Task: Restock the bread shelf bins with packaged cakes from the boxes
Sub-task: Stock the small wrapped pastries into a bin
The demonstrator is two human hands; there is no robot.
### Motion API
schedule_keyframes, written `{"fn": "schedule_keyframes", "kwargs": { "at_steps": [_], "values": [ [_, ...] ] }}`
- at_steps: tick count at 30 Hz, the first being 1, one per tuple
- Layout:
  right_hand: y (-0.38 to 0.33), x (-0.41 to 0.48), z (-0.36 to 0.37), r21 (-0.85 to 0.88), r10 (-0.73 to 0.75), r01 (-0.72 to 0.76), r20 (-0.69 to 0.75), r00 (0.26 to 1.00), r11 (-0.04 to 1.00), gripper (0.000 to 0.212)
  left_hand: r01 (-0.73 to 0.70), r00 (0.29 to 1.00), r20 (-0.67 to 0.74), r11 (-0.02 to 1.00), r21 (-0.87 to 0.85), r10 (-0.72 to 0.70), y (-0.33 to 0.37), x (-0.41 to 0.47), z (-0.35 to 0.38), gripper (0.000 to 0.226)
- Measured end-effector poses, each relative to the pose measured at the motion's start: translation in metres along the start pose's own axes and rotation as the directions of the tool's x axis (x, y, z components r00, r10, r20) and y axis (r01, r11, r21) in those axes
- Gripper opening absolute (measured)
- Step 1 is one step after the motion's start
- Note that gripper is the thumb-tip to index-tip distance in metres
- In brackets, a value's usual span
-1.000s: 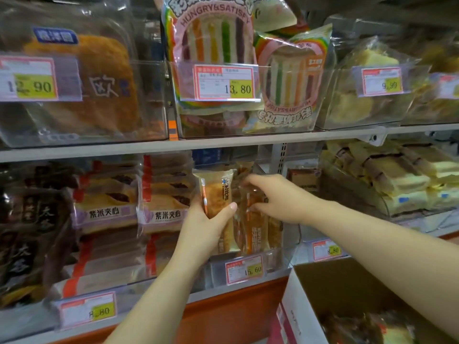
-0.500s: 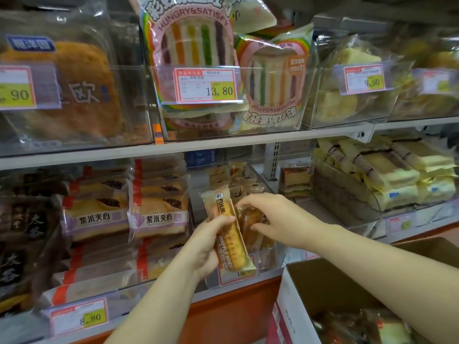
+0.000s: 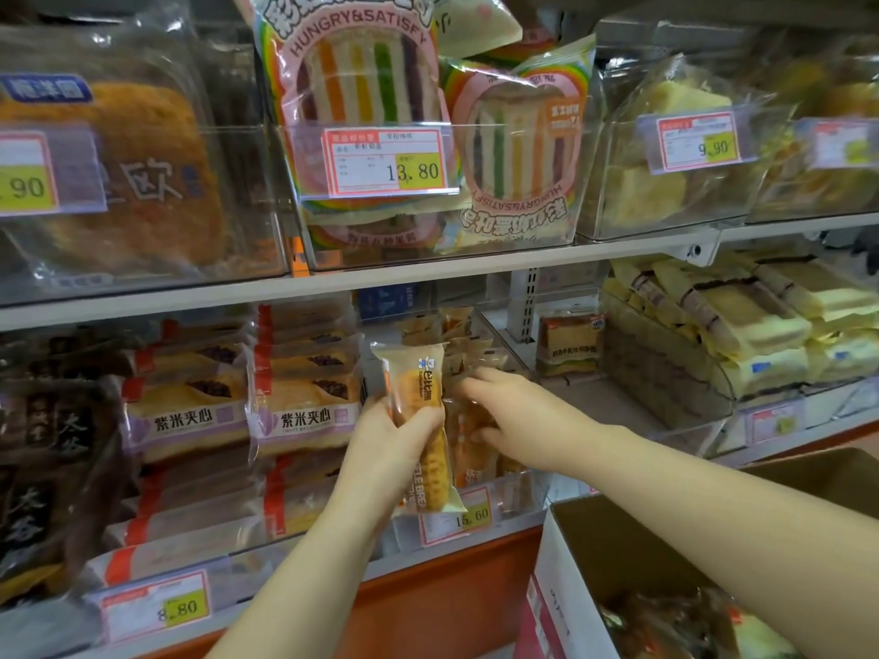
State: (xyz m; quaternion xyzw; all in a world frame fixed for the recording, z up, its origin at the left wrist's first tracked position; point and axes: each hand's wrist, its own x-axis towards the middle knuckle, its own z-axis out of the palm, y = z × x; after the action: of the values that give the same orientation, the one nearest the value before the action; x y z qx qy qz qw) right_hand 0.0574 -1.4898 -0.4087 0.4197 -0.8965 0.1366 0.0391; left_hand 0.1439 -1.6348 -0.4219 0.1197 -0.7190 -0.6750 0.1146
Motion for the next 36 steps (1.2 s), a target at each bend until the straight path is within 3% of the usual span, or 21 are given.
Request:
{"fn": "schedule_keyframes", "kwargs": {
  "at_steps": [7,11,17,21,25,28,31,33,36],
  "values": [
    [-0.008,0.005,0.023,-0.329,-0.091,0.092,0.018,0.996,0.940,0.045,-0.054,0.997,-0.046,0.997,0.058,0.057,0.007,-0.006,-0.007,0.007],
    [-0.007,0.008,0.014,-0.331,-0.115,0.093,-0.045,0.992,0.939,0.038,-0.049,0.995,-0.081,0.999,0.016,0.050,0.008,-0.007,-0.015,0.004],
    [-0.003,0.004,0.024,-0.360,-0.125,0.133,0.046,0.991,0.923,0.039,-0.031,0.996,-0.077,0.999,0.028,0.034,0.010,-0.005,-0.017,0.005],
    [-0.006,0.007,0.005,-0.171,-0.008,0.010,0.014,1.000,0.985,0.051,-0.014,0.998,-0.063,0.999,0.036,0.016,0.010,-0.004,-0.021,0.006],
    [-0.013,0.015,-0.026,0.184,0.054,-0.029,-0.129,0.990,0.982,0.068,-0.038,0.999,-0.031,0.998,0.041,0.039,0.012,-0.004,-0.025,0.012],
    [-0.020,0.028,-0.035,0.278,0.046,-0.042,-0.007,0.999,0.960,0.077,-0.064,0.998,-0.006,0.996,0.068,0.065,0.015,-0.004,-0.025,0.015],
    [-0.029,0.040,-0.030,0.286,0.042,-0.055,0.053,0.998,0.957,0.062,-0.078,0.997,0.007,0.993,0.086,0.077,0.017,-0.002,-0.022,0.015],
    [-0.032,0.046,-0.028,0.300,0.052,-0.058,0.028,0.998,0.952,0.044,-0.065,0.998,0.002,0.993,0.096,0.065,0.018,-0.001,-0.021,0.015],
    [-0.032,0.054,-0.028,0.269,0.107,-0.092,-0.043,0.993,0.959,0.034,-0.090,0.994,-0.055,0.995,0.052,0.093,0.016,0.001,-0.025,0.022]
  ]
}}
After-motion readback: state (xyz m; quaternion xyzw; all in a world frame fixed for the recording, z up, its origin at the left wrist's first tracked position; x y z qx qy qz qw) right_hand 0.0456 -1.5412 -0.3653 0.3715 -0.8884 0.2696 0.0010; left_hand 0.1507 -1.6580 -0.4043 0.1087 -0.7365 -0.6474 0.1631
